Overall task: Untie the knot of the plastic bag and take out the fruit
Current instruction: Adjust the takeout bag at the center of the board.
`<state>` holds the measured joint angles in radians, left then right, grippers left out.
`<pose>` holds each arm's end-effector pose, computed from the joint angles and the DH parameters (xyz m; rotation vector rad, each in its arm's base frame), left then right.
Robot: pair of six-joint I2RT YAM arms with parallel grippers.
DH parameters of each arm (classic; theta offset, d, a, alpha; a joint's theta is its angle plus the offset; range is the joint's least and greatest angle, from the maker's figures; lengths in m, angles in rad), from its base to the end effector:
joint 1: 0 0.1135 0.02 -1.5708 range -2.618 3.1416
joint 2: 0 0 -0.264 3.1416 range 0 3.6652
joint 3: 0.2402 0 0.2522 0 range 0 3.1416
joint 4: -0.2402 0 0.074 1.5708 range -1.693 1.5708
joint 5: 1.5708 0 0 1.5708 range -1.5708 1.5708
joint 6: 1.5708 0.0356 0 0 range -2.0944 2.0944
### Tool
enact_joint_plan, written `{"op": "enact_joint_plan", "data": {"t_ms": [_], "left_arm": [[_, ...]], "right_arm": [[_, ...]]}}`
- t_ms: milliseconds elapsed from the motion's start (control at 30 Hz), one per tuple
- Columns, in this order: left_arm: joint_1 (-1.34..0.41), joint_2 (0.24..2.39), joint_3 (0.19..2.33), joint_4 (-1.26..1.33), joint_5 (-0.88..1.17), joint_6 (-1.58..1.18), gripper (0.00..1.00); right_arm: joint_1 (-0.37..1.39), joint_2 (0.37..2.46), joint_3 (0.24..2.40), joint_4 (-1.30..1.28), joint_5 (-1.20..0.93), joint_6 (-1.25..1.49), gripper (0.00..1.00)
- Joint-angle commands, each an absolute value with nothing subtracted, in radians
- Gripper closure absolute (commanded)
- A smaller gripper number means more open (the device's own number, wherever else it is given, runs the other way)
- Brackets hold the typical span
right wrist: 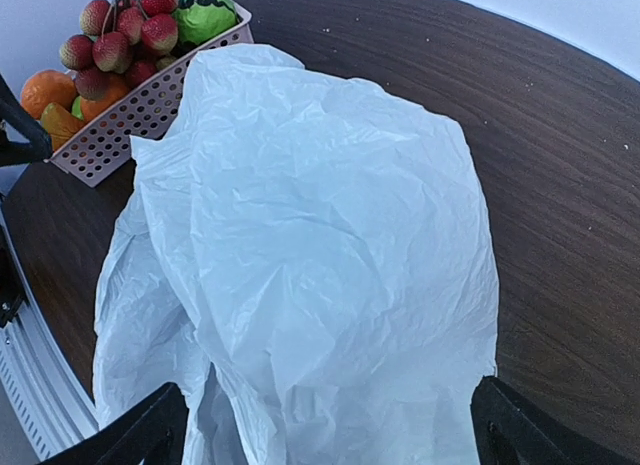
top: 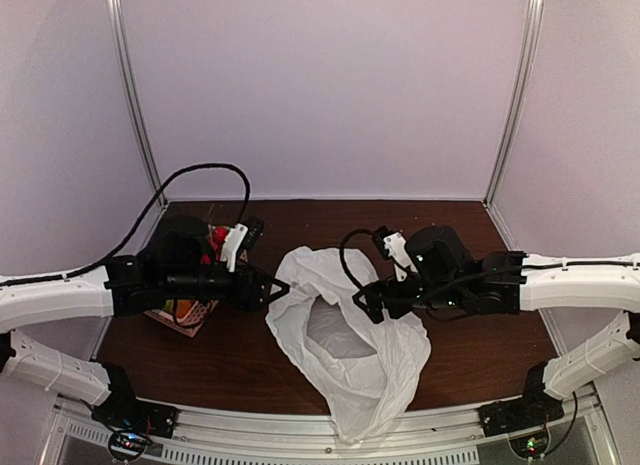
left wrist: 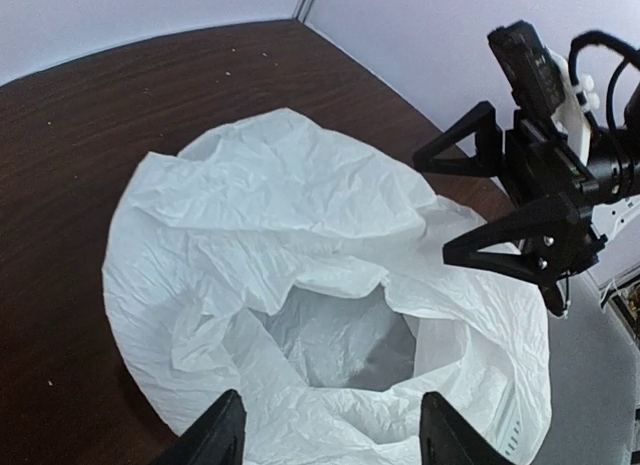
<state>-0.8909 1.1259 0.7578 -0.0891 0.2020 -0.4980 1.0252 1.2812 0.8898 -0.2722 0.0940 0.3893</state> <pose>0.1543 -0.2022 0.2716 0.5626 2.1196 -1.0423 0.1482 0.2377 0.2611 -0.6731 2.2150 0.6504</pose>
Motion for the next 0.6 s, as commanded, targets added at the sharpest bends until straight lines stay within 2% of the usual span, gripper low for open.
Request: {"op": "enact_joint_plan", "data": {"t_ms": [0, 100, 133, 200, 300, 400, 467, 567], "left_arm": [[-0.968, 1.214, 0.734, 0.084, 0.142, -0.581, 0.45], [-1.009, 1.294, 0.746, 0.129, 0.118, -0.590, 0.49], [-1.024, 1.320, 0.756, 0.138, 0.102, -0.586, 0.51], [-1.073, 1.372, 0.784, 0.140, 0.000, -0.564, 0.54], [-1.118, 1.467, 0.833, 0.136, -0.106, -0.534, 0.54], [-1.118, 1.561, 0.897, 0.110, -0.166, -0.534, 0.58], [-1.120, 1.592, 0.920, 0.132, -0.171, -0.526, 0.58], [-1.120, 1.645, 0.948, 0.194, -0.144, -0.507, 0.55]], "right_arm": [[1.026, 1.351, 0.938, -0.251, 0.101, 0.428, 0.00], [1.020, 1.380, 0.942, -0.245, 0.126, 0.470, 0.04], [1.012, 1.379, 0.935, -0.231, 0.122, 0.486, 0.09], [0.987, 1.360, 0.911, -0.185, 0.104, 0.525, 0.28], [0.930, 1.320, 0.853, -0.098, 0.035, 0.574, 0.69], [0.883, 1.282, 0.805, -0.016, -0.068, 0.607, 0.89], [0.872, 1.260, 0.793, -0.003, -0.101, 0.619, 0.99], [0.855, 1.240, 0.779, 0.035, -0.132, 0.630, 1.00]]}}
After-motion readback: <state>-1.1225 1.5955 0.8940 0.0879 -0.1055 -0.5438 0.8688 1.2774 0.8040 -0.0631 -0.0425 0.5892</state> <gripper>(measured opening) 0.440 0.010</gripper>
